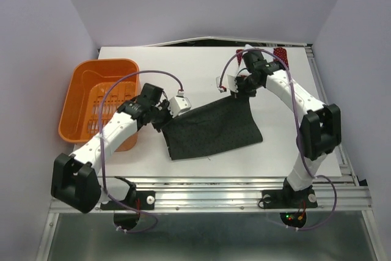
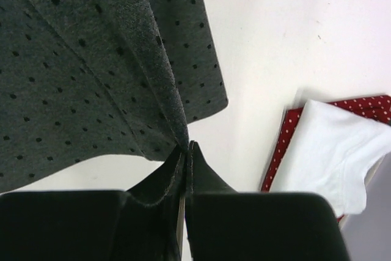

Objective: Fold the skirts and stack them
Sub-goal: Fold the skirt

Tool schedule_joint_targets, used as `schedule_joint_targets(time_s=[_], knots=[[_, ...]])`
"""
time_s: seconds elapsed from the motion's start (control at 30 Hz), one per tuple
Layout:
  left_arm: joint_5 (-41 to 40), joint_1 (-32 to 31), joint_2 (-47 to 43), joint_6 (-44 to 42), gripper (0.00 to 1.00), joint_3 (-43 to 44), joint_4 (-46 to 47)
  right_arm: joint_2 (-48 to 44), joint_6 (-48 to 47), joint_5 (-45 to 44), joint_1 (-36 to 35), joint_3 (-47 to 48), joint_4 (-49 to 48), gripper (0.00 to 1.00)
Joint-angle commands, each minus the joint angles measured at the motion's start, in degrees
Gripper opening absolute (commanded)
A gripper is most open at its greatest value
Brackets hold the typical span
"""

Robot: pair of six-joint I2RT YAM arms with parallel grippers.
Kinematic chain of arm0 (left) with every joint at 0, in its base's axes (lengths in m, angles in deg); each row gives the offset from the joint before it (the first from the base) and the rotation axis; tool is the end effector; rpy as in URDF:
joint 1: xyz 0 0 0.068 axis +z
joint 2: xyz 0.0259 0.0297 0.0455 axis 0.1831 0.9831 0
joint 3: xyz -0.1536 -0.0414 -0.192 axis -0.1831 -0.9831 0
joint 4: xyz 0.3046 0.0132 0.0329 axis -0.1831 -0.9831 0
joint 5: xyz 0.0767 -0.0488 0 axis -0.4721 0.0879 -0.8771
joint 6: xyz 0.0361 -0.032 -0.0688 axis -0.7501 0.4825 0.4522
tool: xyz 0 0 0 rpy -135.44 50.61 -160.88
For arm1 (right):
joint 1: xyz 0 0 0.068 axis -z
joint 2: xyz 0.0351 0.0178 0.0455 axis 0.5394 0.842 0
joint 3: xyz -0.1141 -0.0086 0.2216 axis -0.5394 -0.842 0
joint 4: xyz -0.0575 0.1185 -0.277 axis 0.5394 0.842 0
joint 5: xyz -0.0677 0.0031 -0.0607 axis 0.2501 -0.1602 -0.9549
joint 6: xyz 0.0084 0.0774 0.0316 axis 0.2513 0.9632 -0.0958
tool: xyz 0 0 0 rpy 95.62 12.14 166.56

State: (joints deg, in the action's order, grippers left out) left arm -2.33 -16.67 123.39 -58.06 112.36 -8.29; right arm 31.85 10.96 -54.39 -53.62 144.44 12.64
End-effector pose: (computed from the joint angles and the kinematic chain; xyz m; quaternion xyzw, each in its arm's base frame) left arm 0.2860 -0.1719 0.2072 0.5467 0.7456 -0.1053 0.3662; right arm 0.3886 0.1718 0.2242 -0.7365 0.6190 0.0211 0.2719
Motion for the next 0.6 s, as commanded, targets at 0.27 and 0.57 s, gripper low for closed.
schedule_joint_targets(time_s=[0.27,0.57], knots=[[1.8,5.2,20.1,-0.2,0.06,9.0,5.7,25.4,2.8,-1.9,1.5,14.4,-11.6,0.15],[-2.1,5.6,18.1,4.3,0.69,11.4,6.9,19.0,15.5,-5.0,1.5,15.1,-18.0,0.92]])
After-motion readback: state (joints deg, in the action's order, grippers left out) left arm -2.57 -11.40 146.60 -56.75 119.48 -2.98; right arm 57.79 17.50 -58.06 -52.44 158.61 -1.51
